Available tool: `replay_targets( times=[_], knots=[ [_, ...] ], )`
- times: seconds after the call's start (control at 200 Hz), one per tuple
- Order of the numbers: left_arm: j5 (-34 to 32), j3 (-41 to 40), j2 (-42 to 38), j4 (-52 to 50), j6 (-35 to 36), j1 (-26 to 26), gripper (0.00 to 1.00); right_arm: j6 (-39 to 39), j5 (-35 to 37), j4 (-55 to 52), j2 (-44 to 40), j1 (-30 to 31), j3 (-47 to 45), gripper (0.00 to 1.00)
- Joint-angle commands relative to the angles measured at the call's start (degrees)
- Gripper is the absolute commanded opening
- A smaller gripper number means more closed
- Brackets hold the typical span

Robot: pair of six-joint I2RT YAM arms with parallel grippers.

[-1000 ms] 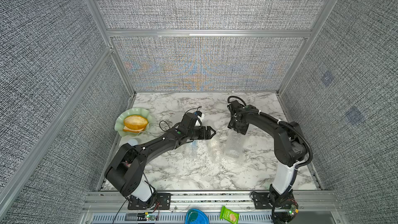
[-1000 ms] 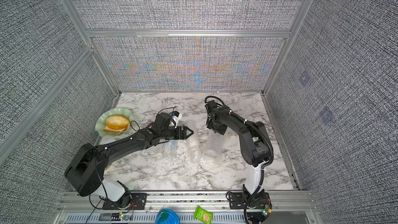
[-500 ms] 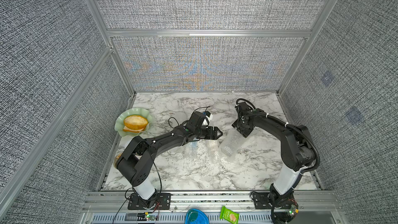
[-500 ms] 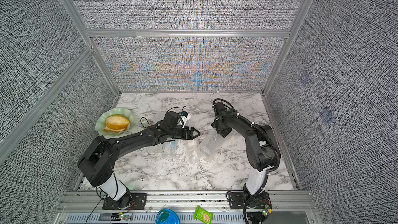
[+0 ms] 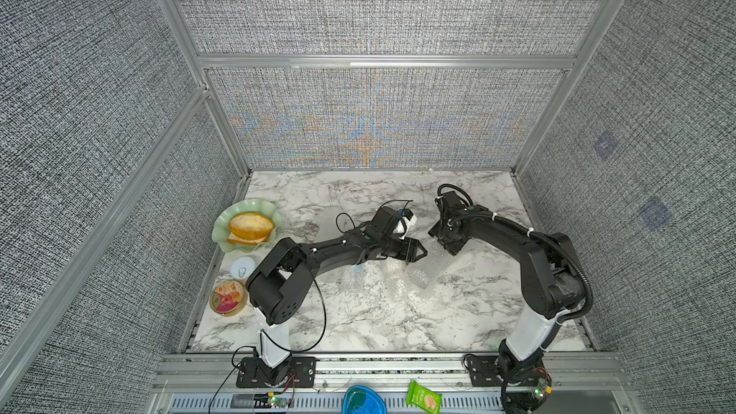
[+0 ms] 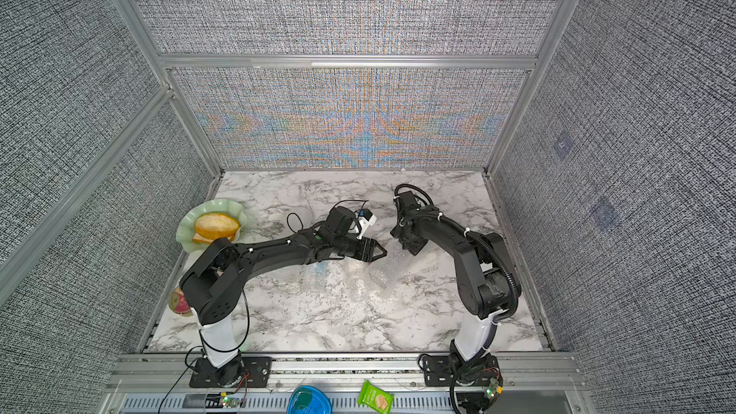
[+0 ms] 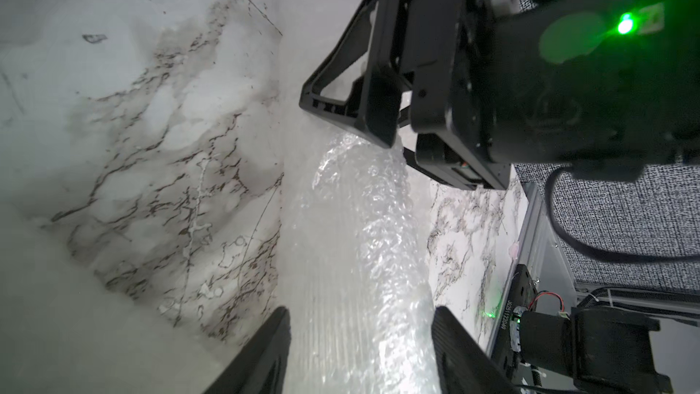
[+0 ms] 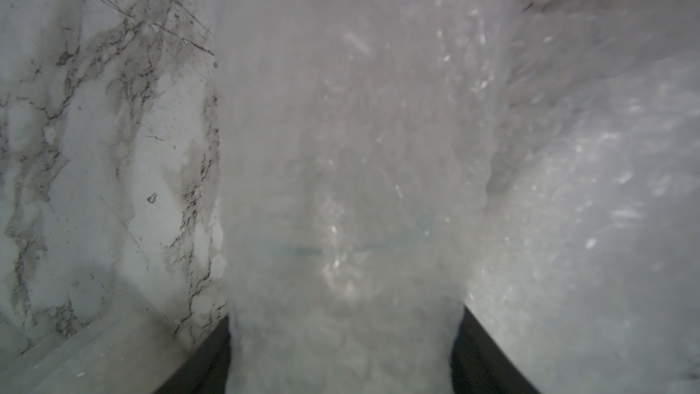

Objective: Unwrap the vase from the bubble wrap
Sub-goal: Unwrap the bubble wrap at the center of the board.

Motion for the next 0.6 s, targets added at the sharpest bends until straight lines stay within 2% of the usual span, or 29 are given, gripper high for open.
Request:
replay_targets(
  times=[0.0,0.225,0.295,0.595],
  knots=[
    [1.62,0.53,0.71,4.83,0.55,-0.2,0.52,1.17,-1.53,-2.83,0.8,-0.06,-0.59,0.65],
    [1.11,0.62,1.88,4.45,0.14,-0.67,0.47,1.51,-1.9,-2.32,0.61,-0.36,-0.85,0.65],
    [-0.7,0.08,1.62,3.72,0.05,-0.65,0.54,1.5,-1.94,-2.13,0.6,-0.35,-0.93,0.65],
    [-4.39,-2.06,0.55,4.32,-0.8,-0.59,0.66,1.24,-1.46,-2.08,0.53,-0.4,-1.11,0.65]
  ],
)
